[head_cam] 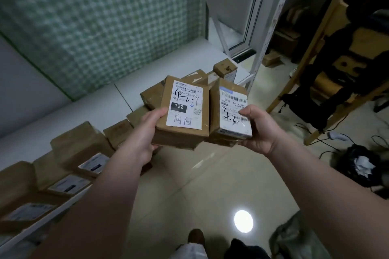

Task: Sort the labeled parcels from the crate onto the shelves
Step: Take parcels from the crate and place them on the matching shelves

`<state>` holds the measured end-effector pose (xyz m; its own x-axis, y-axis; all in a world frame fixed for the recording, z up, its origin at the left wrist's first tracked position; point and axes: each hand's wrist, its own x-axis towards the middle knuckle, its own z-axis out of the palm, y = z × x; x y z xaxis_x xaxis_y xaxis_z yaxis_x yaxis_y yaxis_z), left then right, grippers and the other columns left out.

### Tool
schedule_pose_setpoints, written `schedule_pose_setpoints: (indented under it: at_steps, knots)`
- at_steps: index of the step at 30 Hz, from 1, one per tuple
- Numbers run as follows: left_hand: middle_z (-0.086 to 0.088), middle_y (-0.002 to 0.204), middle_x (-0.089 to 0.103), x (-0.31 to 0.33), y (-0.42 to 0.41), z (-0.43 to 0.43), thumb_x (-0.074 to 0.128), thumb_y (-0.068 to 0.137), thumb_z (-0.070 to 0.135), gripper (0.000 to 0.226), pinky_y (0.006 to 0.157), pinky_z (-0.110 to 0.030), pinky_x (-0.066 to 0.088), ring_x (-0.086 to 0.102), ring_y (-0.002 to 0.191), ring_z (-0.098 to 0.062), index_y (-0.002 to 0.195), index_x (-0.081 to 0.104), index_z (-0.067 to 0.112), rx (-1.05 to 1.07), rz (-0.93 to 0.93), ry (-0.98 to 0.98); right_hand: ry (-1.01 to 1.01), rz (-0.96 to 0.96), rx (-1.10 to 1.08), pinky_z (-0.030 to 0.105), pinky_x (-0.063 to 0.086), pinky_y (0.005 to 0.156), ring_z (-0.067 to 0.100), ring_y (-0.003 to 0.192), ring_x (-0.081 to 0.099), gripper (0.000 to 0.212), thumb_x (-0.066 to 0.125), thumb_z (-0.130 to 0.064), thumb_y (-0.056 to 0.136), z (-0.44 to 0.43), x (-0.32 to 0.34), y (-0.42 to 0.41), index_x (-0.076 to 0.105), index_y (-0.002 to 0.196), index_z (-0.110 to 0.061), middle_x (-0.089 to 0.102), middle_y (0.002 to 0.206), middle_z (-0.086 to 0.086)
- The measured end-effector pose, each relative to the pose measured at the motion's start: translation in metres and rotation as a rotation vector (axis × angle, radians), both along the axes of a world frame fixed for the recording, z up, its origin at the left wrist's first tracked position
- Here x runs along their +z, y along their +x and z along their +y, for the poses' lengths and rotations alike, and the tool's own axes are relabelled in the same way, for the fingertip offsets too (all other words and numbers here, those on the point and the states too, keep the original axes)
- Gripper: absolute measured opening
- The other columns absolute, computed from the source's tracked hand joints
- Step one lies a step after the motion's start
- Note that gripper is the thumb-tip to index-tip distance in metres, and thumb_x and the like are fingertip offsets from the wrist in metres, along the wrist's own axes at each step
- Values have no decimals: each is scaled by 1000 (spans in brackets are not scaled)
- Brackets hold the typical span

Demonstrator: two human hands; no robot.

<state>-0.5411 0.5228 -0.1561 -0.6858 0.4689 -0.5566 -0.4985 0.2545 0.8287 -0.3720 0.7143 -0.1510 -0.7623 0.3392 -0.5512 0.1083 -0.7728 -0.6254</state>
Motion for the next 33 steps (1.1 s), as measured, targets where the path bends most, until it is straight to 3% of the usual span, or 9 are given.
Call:
schedule_pose_setpoints:
  at_steps: [3, 7, 10, 12, 15, 19, 23, 28, 33]
  knots:
    - [0, 99, 75, 0, 0, 32, 67, 80, 49, 47, 99, -42, 46, 66, 103, -20, 121, 61, 27, 16, -50, -24, -5, 19, -15, 38, 62, 66, 27, 81, 73, 54, 46, -11, 68, 29, -3, 2, 58, 120, -7, 73, 100, 14]
    - [-3, 98, 75, 3, 3, 83, 68, 80, 46, 46, 95, -44, 49, 66, 100, -23, 120, 60, 24, 83, -80, -40, -9, 30, -36, 41, 62, 70, 28, 84, 73, 39, 33, -2, 84, 81, -8, 3, 63, 109, -6, 74, 100, 14]
    - [-2, 99, 74, 3, 3, 129, 65, 83, 44, 37, 90, -40, 51, 66, 99, -21, 115, 63, 24, 119, -52, -47, 23, -41, -60, 45, 60, 79, 32, 105, 67, 42, 43, -1, 80, 132, -20, 3, 61, 117, -3, 66, 122, 18]
    - [-2, 102, 74, 2, 5, 163, 64, 85, 40, 29, 89, -39, 52, 66, 100, -20, 110, 64, 24, 148, -49, -47, 28, -96, -76, 39, 62, 72, 31, 106, 65, 41, 47, 1, 79, 171, -28, 2, 61, 118, -3, 64, 125, 17]
    - [-1, 96, 71, -2, 16, 216, 62, 88, 35, 17, 77, -35, 52, 64, 93, -18, 100, 63, 22, 220, -92, -40, 81, -159, -29, 33, 61, 60, 22, 90, 68, 32, 44, 5, 86, 230, -35, 2, 63, 108, -8, 69, 104, 8]
    - [-1, 90, 61, -10, 33, 274, 57, 91, 32, 14, 78, -36, 49, 56, 84, -18, 84, 55, 21, 299, -106, -56, 176, -225, 62, 31, 61, 64, 16, 89, 72, 44, 52, 8, 84, 305, -54, -7, 58, 125, -8, 74, 103, 2]
    - [-5, 108, 67, -26, 35, 300, 57, 89, 30, 18, 78, -37, 53, 61, 97, -23, 102, 63, 18, 383, -129, -10, 298, -283, 139, 28, 59, 64, 12, 88, 73, 57, 60, 12, 76, 357, -73, -27, 53, 130, -6, 74, 107, 3]
    - [-2, 102, 69, -39, 17, 319, 55, 91, 22, 15, 70, -32, 51, 63, 94, -20, 103, 63, 20, 441, -125, 24, 473, -337, 198, 43, 60, 78, 28, 100, 69, 76, 67, 21, 65, 386, -98, -57, 45, 130, -12, 68, 114, 12]
    - [-3, 108, 68, -64, -14, 340, 56, 90, 16, 19, 83, -39, 52, 61, 103, -24, 107, 63, 18, 472, -161, 76, 620, -406, 271, 50, 58, 83, 31, 103, 64, 77, 68, 22, 61, 405, -126, -84, 45, 121, -21, 65, 109, 9]
